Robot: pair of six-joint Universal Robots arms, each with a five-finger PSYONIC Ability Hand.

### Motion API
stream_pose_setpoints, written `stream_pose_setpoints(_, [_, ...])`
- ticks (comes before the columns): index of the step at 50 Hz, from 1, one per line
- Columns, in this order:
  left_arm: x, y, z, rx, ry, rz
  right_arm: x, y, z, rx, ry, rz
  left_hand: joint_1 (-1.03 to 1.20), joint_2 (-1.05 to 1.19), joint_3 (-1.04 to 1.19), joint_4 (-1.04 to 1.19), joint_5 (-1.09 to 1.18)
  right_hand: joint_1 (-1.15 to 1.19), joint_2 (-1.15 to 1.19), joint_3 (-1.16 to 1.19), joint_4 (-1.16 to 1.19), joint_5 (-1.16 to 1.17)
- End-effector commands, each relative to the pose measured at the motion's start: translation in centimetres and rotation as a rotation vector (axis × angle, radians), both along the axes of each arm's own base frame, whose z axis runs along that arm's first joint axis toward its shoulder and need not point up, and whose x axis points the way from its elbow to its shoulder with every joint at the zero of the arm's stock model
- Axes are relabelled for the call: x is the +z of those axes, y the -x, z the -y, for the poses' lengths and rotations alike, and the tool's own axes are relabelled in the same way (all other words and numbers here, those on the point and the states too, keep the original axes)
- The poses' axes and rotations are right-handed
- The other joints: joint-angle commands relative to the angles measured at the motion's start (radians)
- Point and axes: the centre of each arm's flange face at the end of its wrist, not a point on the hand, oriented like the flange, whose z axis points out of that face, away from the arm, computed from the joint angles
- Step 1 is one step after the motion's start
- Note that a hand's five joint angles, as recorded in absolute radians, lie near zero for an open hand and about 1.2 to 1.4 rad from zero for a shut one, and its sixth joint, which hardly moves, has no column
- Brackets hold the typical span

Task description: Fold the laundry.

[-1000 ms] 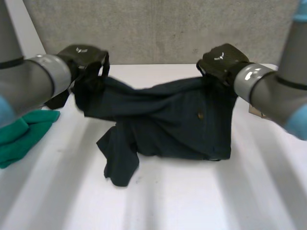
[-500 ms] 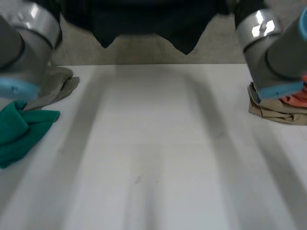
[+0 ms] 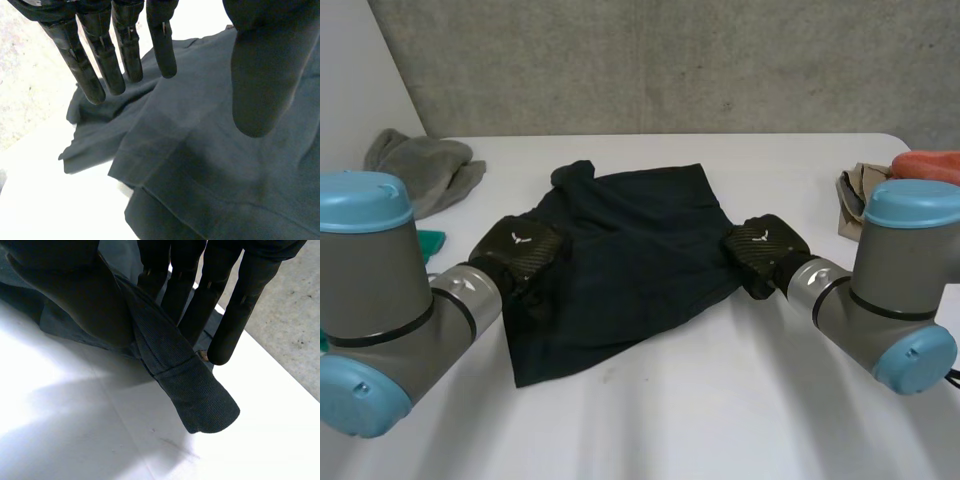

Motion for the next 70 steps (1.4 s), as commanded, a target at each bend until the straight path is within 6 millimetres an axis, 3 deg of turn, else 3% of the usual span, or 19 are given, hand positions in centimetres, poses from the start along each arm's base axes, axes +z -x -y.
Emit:
stream_pose_setpoints(1, [-0.8, -0.8, -1.0, 0.031, -0.063, 0.031, 0.2, 0.4, -0.7, -0.013, -0.006, 0.033, -0.002, 0.011, 0.008, 0.019, 0.024, 0.291, 0.222, 0.206, 0.199, 0.215])
stream_pose_setpoints(14, [-1.7, -0.5, -5.6, -0.005, -0.119, 0.061, -0.4, 0.8, -0.3, -0.051, -0.016, 0.027, -0.07, -0.057, -0.06, -0.048, -0.044, 0.291, 0.222, 0.206, 0.199, 0.215])
stream_pose_setpoints(22, [-3.6, -0.6, -4.2, 0.062, -0.122, 0.109, -0.7, 0.7, -0.9, -0.04, -0.029, 0.025, -0.014, -0.001, -0.004, 0.007, 0.012, 0.291, 0.222, 0.206, 0.199, 0.215])
stream_pose_setpoints(26, [-4.8, -0.4, -3.0, 0.082, -0.118, 0.117, -0.8, 0.7, -1.2, -0.035, -0.033, 0.023, 0.147, 0.16, 0.157, 0.168, 0.173, 0.291, 0.222, 0.206, 0.199, 0.215])
stream_pose_setpoints(30, [-5.0, -0.2, -2.2, 0.079, -0.106, 0.1, -0.9, 0.8, -1.3, -0.034, -0.04, 0.022, 0.639, 0.653, 0.649, 0.661, 0.665, 0.291, 0.222, 0.206, 0.199, 0.215])
stream_pose_setpoints(31, [-4.7, 0.1, -2.1, 0.066, -0.099, 0.088, -0.8, 0.9, -1.2, -0.037, -0.039, 0.021, 0.861, 0.875, 0.871, 0.883, 0.888, 0.291, 0.222, 0.206, 0.199, 0.215])
stream_pose_setpoints(33, [-4.3, 0.3, -2.0, 0.053, -0.09, 0.076, -0.5, 0.9, -1.3, -0.035, -0.037, 0.02, 0.869, 0.883, 0.879, 0.891, 0.895, 0.291, 0.222, 0.206, 0.199, 0.215])
stream_pose_setpoints(36, [-2.9, 0.3, -2.6, 0.035, -0.1, 0.077, 1.3, 1.1, -1.6, -0.026, -0.017, 0.011, 0.869, 0.883, 0.879, 0.891, 0.895, 0.291, 0.222, 0.206, 0.199, 0.215])
stream_pose_setpoints(37, [-1.5, -0.1, -3.3, 0.038, -0.114, 0.083, 3.4, 1.5, -1.8, -0.027, 0.02, -0.002, 0.869, 0.883, 0.879, 0.891, 0.895, 0.291, 0.222, 0.206, 0.199, 0.215])
stream_pose_setpoints(38, [-0.4, -0.2, -3.7, 0.039, -0.111, 0.081, 4.0, 1.6, -1.9, -0.028, 0.032, -0.006, 0.869, 0.883, 0.879, 0.891, 0.895, 0.291, 0.222, 0.206, 0.199, 0.215])
stream_pose_setpoints(40, [2.4, -0.7, -4.6, 0.041, -0.089, 0.068, 6.3, 1.9, -2.3, -0.021, 0.083, -0.023, 0.869, 0.883, 0.879, 0.891, 0.895, 0.291, 0.222, 0.206, 0.199, 0.215])
stream_pose_setpoints(41, [5.2, -1.3, -5.5, 0.045, -0.056, 0.048, 8.8, 2.5, -2.9, -0.014, 0.137, -0.052, 0.869, 0.883, 0.879, 0.891, 0.895, 0.291, 0.222, 0.206, 0.199, 0.215])
stream_pose_setpoints(46, [12.9, -3.2, -8.7, 0.047, 0.059, -0.016, 16.3, 4.2, -4.9, -0.028, 0.3, -0.093, 0.869, 0.883, 0.879, 0.891, 0.895, 0.291, 0.222, 0.206, 0.199, 0.215])
stream_pose_setpoints(49, [15.0, -4.2, -10.5, 0.035, 0.042, 0.015, 18.0, 5.0, -5.8, -0.029, 0.281, -0.139, 0.869, 0.883, 0.879, 0.891, 0.895, 0.291, 0.222, 0.206, 0.199, 0.215])
stream_pose_setpoints(53, [15.0, -4.9, -11.4, 0.001, -0.034, 0.125, 17.7, 5.4, -6.8, 0.013, 0.182, -0.223, 0.869, 0.883, 0.879, 0.891, 0.895, 0.291, 0.222, 0.206, 0.199, 0.215])
stream_pose_setpoints(56, [13.9, -4.5, -10.0, -0.002, -0.062, 0.173, 16.7, 4.9, -7.1, 0.068, 0.137, -0.268, 0.869, 0.883, 0.879, 0.891, 0.895, 0.291, 0.222, 0.206, 0.199, 0.215])
stream_pose_setpoints(63, [9.4, -2.1, -4.7, 0.01, -0.106, 0.189, 10.9, 2.6, -5.5, 0.146, -0.028, -0.341, 0.869, 0.883, 0.879, 0.891, 0.895, 0.291, 0.222, 0.206, 0.199, 0.215])
stream_pose_setpoints(67, [7.4, 0.5, -0.9, 0.017, -0.036, 0.155, 8.4, 0.7, -3.0, 0.114, -0.034, -0.323, 0.869, 0.883, 0.879, 0.891, 0.895, 0.291, 0.222, 0.206, 0.199, 0.215])
stream_pose_setpoints(70, [8.5, 2.3, 3.7, 0.067, 0.146, 0.065, 8.8, -0.8, 0.8, 0.014, 0.083, -0.239, 0.869, 0.883, 0.879, 0.891, 0.895, 0.291, 0.222, 0.206, 0.199, 0.215])
